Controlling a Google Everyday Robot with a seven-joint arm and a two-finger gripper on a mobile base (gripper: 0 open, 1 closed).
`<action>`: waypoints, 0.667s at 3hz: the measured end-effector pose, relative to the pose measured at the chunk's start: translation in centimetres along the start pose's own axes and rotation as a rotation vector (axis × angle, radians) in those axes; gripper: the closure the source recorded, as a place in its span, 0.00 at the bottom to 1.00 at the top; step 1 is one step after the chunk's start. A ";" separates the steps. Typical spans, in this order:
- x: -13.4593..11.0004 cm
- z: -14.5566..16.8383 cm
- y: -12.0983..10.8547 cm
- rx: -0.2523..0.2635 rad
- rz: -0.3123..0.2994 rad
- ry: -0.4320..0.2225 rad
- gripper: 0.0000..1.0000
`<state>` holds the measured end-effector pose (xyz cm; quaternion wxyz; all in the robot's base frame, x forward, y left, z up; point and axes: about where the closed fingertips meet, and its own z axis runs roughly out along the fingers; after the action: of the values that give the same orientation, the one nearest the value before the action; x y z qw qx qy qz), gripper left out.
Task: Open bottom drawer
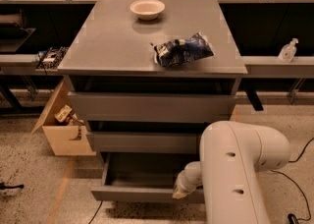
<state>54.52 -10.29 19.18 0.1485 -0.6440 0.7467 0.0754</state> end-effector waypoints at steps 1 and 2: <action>0.0 0.0 0.0 0.000 0.000 0.000 1.00; 0.5 0.1 3.1 -0.065 0.048 -0.050 1.00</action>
Offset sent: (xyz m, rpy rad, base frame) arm -0.1226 0.0010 -0.0126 0.2625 0.2758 -0.0893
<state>51.44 -10.18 18.66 0.1444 -0.6284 0.7551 0.1189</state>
